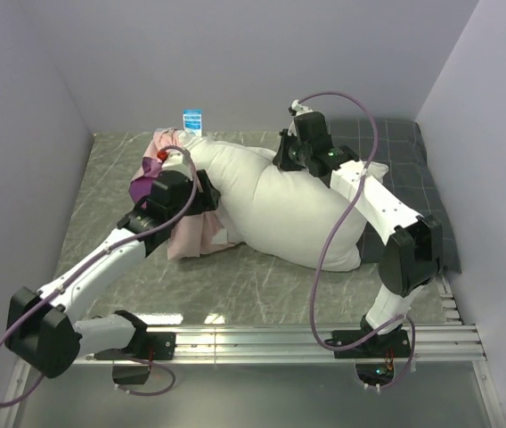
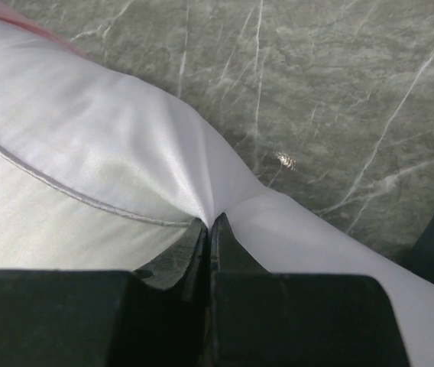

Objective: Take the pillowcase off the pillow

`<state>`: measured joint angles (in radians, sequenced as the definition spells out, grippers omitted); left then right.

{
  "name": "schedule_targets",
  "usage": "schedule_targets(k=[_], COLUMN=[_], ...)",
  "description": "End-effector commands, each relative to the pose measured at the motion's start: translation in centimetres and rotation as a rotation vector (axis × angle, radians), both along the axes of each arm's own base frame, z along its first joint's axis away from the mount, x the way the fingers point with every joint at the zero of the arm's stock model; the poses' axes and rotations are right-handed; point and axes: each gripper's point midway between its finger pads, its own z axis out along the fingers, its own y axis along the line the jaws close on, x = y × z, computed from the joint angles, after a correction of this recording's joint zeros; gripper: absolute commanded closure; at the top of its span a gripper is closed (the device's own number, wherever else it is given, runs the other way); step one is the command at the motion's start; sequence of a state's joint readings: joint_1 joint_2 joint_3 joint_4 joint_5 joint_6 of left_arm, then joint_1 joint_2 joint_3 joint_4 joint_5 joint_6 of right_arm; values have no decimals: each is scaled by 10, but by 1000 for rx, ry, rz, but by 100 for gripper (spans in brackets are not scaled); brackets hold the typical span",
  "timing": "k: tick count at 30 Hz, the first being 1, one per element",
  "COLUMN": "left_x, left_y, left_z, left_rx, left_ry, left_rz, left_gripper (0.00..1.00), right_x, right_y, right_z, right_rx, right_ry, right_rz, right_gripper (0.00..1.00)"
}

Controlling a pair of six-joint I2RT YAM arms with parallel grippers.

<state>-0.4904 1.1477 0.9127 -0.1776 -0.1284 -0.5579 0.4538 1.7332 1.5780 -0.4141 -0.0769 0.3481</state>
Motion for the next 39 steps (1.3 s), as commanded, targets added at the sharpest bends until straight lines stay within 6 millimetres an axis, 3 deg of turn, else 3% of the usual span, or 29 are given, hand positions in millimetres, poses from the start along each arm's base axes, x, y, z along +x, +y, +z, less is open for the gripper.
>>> schedule_targets(k=[1,3,4,5,6,8,10,12,16,19,22,25,28,30,31,33,34,35,37,39], left_x=[19,17,16,15,8,6,-1,-9,-18,-16,-11,-7,-7,-6,-6,-6,-6,-6,-6,-6], left_y=[12,35,45,61,72,93,117,130,164,157,140,126,122,120,119,119,117,116,114,113], left_z=[-2,-22,-26,-27,-30,-30,-28,-30,-49,-67,-78,-82,-81,-79,-76,-74,-72,-69,-68,-64], left_rx=[15,57,71,78,73,36,-2,-17,-37,-92,-138,-173,-176,-174,-176,-178,-181,-186,-187,-188], left_ry=[-26,37,43,36,35,30,13,6,51,77,101,101,96,92,87,82,76,70,70,64], left_rz=[172,303,351,435,469,523,571,591,672,601,525,463,442,434,429,424,416,410,400,397], left_gripper=[27,45,54,71,78,86,88,88,92,99,100,99,100,99,99,100,100,100,100,100], right_x=[-12,-13,-13,-13,-14,-10,-6,-4,3,2,-3,-15,-32,-39,-54,-67,-87,-93,-105,-121], right_y=[-4,-7,-9,-11,-11,-19,-24,-29,-42,-43,-35,-23,-11,-8,10,27,50,61,75,110], right_z=[17,15,17,17,16,14,12,9,3,6,16,40,76,98,110,121,121,125,120,105], right_rx=[-25,-37,-44,-51,-58,-83,-104,-116,-116,-103,-87,-85,-123,-207,-212,-253,-252,-259,-319,-348], right_ry=[-39,-42,-50,-52,-49,-52,-53,-46,-26,-29,-45,-115,-246,-351,-396,-461,-482,-517,-552,-569], right_rz=[-5,-14,-17,-21,-20,-49,-72,-89,-120,-110,-60,-11,9,-12,29,64,121,145,166,256], right_gripper=[99,99,99,99,99,99,100,100,100,100,88,53,32,24,20,18,16,15,11,9])
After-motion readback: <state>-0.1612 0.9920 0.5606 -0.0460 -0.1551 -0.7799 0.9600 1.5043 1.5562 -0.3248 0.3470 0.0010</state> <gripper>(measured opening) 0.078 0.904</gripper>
